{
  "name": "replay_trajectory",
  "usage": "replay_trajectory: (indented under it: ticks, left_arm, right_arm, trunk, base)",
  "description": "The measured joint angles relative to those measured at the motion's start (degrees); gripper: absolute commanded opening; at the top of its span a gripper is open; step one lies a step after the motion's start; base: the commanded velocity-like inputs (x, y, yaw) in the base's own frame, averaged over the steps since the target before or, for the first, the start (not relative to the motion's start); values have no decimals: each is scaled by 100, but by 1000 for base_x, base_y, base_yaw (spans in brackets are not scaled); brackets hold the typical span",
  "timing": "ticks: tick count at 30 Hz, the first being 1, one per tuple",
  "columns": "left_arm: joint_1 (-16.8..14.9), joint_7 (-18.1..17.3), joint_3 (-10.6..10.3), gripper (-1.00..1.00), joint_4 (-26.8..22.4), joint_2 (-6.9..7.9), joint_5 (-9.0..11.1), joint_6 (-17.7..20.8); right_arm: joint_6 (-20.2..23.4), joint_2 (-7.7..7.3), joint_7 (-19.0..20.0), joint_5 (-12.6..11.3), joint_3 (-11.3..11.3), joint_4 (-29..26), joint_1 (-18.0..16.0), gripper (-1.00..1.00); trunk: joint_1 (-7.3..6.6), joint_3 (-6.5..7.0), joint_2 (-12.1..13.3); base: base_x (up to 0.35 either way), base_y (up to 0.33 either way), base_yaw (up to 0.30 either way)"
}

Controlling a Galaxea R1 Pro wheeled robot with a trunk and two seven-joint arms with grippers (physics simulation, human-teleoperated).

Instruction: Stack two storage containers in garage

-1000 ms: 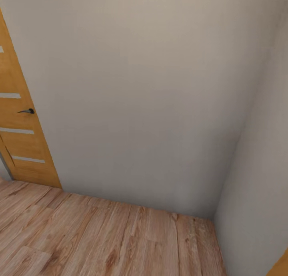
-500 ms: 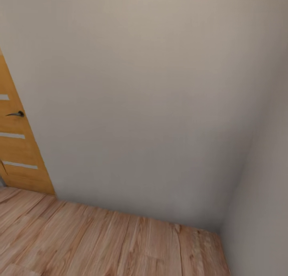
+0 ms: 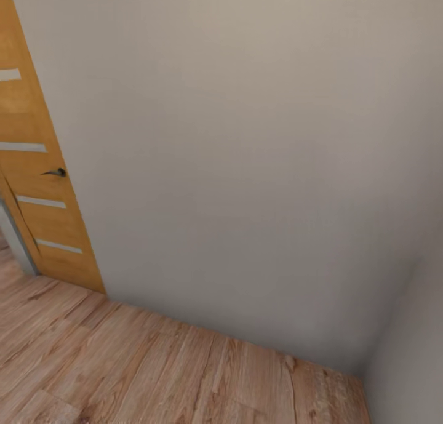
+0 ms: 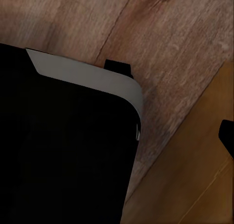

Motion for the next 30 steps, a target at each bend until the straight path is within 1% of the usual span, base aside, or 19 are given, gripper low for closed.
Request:
replay_trajectory:
  ticks: [7, 25, 30]
  left_arm:
    - [0, 7, 33, 100, 7, -6, 9, 0]
    - [0, 12, 36, 100, 7, -13, 10, 0]
    - [0, 7, 30, 100, 9, -4, 42, 0]
  right_arm:
    - [-6, -5, 2, 25, 0, 0, 0, 100]
    - [-9, 1, -4, 24, 0, 0, 0, 100]
    - [-9, 0, -5, 17, 0, 0, 0, 100]
  trunk:
    - [0, 0, 0]
    - [0, 0, 0]
    - [-3, 0, -1]
  base:
    - [0, 0, 270]
    - [1, 0, 270]
    - [185, 0, 241]
